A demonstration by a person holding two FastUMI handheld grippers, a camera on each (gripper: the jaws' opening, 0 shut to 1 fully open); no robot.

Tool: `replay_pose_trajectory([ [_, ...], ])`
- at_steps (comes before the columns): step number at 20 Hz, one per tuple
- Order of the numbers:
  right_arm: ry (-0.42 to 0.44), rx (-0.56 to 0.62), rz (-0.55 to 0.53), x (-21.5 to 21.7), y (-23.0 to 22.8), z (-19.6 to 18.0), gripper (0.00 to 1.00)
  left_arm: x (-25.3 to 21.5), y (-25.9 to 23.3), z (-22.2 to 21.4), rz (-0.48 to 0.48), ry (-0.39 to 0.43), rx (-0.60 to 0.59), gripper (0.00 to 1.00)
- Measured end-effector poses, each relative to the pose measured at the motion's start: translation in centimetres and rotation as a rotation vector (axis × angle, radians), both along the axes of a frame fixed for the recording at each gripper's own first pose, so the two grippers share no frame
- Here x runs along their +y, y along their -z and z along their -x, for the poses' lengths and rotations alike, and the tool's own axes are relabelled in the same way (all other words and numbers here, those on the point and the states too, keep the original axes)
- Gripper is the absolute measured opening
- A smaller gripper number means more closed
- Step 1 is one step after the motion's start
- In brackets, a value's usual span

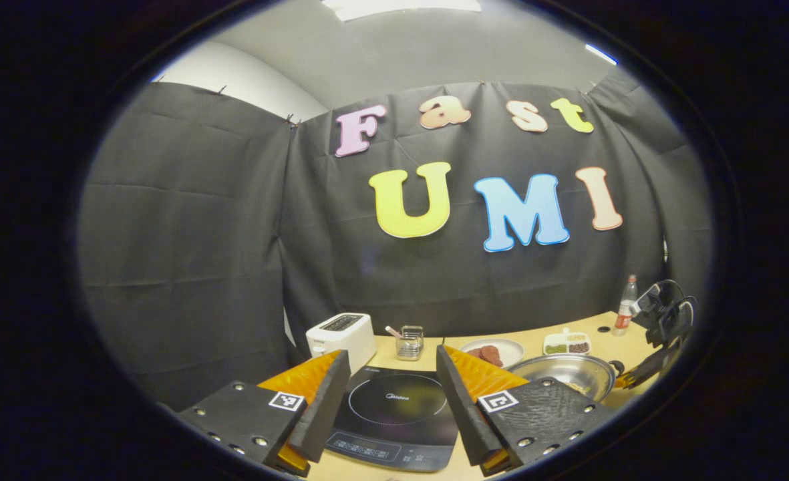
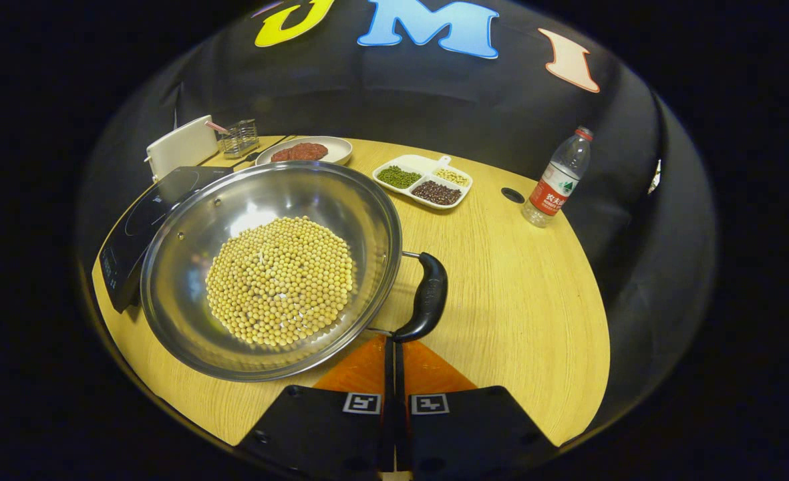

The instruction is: First push the handle of the pot to place it horizontally, then grasp the pot with both hands and set it on the induction cooktop.

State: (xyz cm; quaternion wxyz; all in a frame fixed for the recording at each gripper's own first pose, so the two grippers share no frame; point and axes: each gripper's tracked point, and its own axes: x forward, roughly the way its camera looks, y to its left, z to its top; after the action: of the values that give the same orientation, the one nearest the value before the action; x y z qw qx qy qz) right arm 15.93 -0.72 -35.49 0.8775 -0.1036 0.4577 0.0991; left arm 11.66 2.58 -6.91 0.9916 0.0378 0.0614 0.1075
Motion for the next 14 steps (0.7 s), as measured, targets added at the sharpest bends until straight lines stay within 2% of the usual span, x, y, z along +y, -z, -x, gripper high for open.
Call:
replay_pose_trajectory([
  [3, 0.035, -0.025, -0.02, -0.5, -1.6, 0.7, 0.03, -1.0, 0.4, -0.7, 0.011, 0.029, 0.0, 0.77],
  [6, 0.091, -0.108, -0.067, -0.7, -4.5, 0.8, 0.05, -2.0, 0.9, -1.5, 0.026, 0.066, 0.001, 0.79],
  [7, 0.108, -0.14, -0.086, -0.7, -5.5, 0.8, 0.12, -2.4, 1.0, -1.8, 0.033, 0.084, 0.003, 0.77],
  [8, 0.116, -0.171, -0.109, -0.4, -6.6, 0.7, 0.19, -2.7, 1.2, -2.1, 0.037, 0.099, 0.002, 0.77],
  [9, 0.121, -0.199, -0.127, -0.2, -7.5, 0.7, 0.44, -2.8, 1.3, -2.4, 0.039, 0.111, 0.003, 0.79],
  [11, 0.132, -0.269, -0.142, -0.1, -9.5, 0.4, 0.96, -3.0, 1.6, -3.4, 0.046, 0.134, 0.005, 0.77],
  [14, 0.14, -0.356, -0.141, -0.1, -12.1, -0.1, 0.94, -3.8, 2.7, -4.9, 0.062, 0.175, 0.025, 0.77],
])
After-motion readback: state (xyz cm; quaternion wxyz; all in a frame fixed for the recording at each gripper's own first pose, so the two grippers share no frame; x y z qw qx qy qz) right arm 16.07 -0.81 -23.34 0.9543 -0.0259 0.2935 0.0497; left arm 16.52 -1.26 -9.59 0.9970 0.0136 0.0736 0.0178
